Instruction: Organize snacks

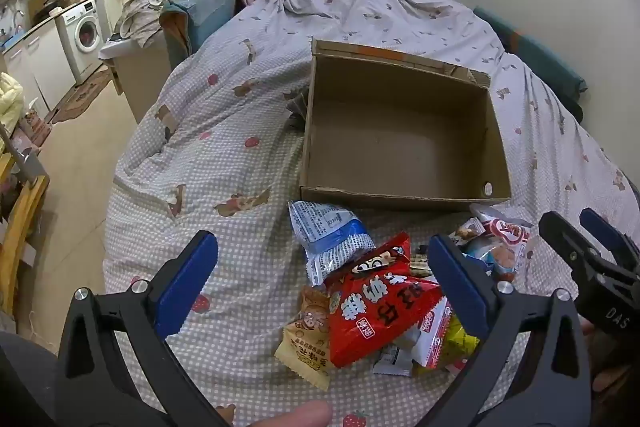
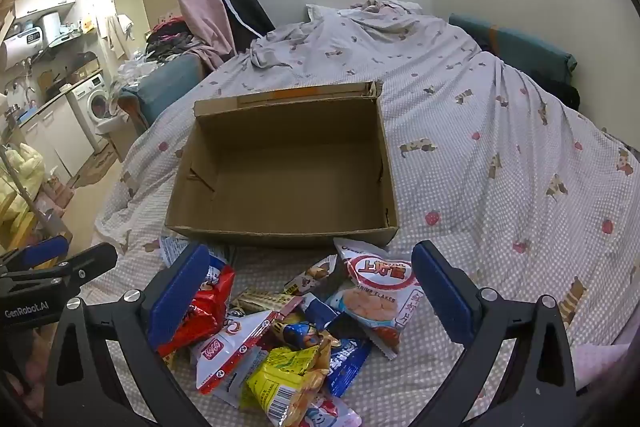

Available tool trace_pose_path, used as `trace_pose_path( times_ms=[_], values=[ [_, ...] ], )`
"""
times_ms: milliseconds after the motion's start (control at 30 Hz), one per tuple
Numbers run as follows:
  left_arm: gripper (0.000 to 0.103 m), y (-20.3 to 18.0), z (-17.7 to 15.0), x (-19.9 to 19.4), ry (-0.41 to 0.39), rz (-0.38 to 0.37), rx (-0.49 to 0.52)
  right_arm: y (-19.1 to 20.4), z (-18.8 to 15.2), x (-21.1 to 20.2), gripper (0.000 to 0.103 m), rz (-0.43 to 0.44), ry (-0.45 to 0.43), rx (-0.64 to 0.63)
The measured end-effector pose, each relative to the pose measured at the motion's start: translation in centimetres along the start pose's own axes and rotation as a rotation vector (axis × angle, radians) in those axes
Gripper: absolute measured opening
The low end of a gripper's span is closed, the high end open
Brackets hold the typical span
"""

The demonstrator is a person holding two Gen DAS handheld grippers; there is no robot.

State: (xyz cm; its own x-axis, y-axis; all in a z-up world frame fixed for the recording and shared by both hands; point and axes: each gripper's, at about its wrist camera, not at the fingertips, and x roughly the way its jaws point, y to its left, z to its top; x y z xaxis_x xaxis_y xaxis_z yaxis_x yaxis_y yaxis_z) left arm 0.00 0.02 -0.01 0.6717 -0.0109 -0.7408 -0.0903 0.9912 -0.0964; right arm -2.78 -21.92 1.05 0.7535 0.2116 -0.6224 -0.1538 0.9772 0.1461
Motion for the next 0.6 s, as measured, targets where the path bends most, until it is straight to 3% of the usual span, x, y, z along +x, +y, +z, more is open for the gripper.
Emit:
trace_pose_path(
  times_ms=[600],
  values=[
    [0.103, -0.37, 0.2, -0.25, -0.002, 0.006, 0.012, -0.05, 0.1, -0.13, 0.103, 0.006, -0.001, 0.007]
  ],
)
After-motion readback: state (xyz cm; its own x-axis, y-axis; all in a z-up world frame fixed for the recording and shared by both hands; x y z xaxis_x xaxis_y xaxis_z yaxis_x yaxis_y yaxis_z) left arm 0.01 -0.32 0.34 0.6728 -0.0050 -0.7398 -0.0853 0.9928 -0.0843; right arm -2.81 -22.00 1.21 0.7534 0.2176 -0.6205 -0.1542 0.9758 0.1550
